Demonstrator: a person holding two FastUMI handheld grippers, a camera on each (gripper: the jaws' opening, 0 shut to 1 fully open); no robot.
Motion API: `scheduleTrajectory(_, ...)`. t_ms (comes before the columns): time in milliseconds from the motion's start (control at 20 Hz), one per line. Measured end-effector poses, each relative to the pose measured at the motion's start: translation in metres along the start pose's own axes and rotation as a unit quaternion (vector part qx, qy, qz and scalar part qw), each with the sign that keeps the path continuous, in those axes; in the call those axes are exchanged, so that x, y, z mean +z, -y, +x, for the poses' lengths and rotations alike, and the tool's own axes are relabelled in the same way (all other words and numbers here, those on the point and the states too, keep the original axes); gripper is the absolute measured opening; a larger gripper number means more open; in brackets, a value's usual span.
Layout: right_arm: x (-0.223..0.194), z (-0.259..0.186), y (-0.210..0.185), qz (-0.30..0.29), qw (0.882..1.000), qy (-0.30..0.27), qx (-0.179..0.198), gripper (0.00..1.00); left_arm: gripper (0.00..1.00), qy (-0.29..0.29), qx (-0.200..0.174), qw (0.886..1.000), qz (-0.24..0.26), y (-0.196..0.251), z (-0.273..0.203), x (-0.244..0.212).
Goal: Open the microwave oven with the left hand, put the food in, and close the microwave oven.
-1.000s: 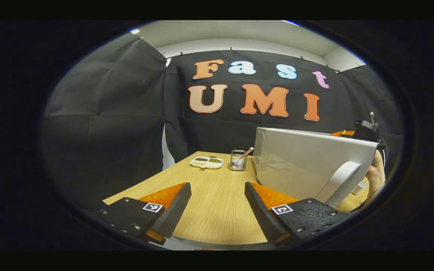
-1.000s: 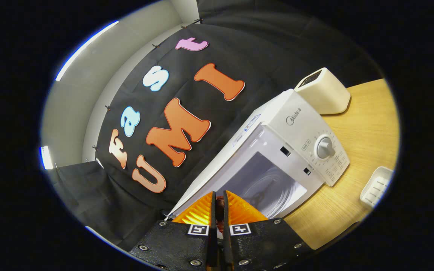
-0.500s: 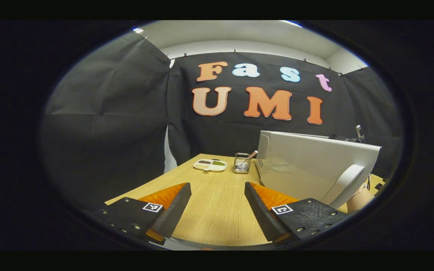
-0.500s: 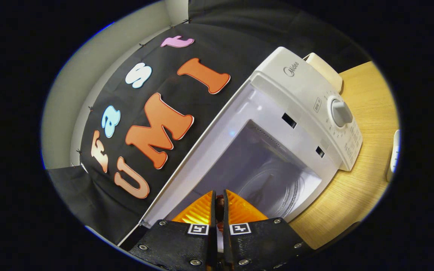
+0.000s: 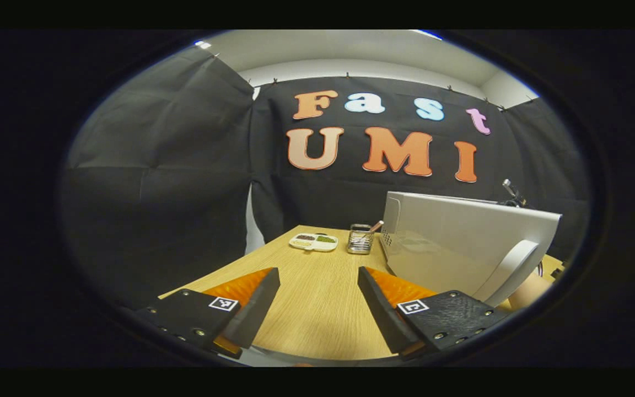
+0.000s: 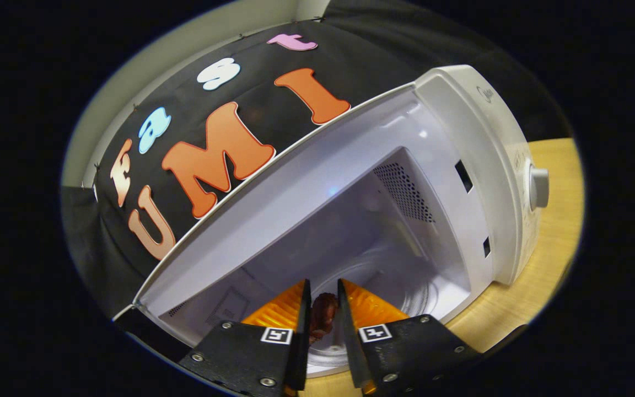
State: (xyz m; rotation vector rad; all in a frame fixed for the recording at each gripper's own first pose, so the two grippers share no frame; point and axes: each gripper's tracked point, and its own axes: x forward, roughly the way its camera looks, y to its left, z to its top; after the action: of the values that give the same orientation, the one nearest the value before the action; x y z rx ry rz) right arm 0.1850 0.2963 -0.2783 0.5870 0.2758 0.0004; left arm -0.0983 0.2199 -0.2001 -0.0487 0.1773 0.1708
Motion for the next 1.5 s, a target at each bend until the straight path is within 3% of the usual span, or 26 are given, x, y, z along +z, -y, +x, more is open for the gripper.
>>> scheduleTrajectory(50, 0.004, 0.000, 0.000, -0.016, 1.000, 0.001, 0.003, 0.49, 0.89, 0.001, 0.000, 1.000, 0.000, 0.001, 0.000, 0.001)
scheduleTrajectory(100, 0.006, -0.003, 0.002, -0.038, 0.999, 0.001, 0.000, 0.57, 0.88, 0.002, -0.001, 1.000, 0.000, 0.003, -0.001, 0.002)
scheduleTrajectory(150, 0.009, -0.006, 0.004, -0.059, 0.998, 0.003, 0.000, 0.72, 0.88, 0.001, -0.003, 1.000, 0.000, 0.005, -0.001, 0.002)
scheduleTrajectory(300, 0.019, -0.021, 0.006, -0.119, 0.993, 0.004, 0.006, 0.93, 0.89, 0.001, -0.006, 1.000, 0.002, 0.010, -0.004, 0.004)
scheduleTrajectory(600, 0.038, -0.075, 0.012, -0.231, 0.972, -0.014, 0.046, 0.95, 0.88, 0.005, -0.006, 1.000, 0.007, 0.016, -0.011, 0.011)
scheduleTrajectory(950, 0.089, -0.156, 0.015, -0.277, 0.955, -0.033, 0.103, 0.95, 0.88, 0.003, -0.012, 1.000, 0.005, 0.028, -0.019, 0.012)
scheduleTrajectory(1350, 0.182, -0.215, 0.042, -0.289, 0.952, -0.008, 0.099, 0.95, 0.88, 0.006, -0.033, 0.999, -0.009, 0.052, -0.022, 0.011)
scheduleTrajectory(1500, 0.213, -0.228, 0.053, -0.315, 0.945, 0.012, 0.086, 0.95, 0.89, -0.001, -0.040, 0.999, -0.014, 0.060, -0.019, 0.005)
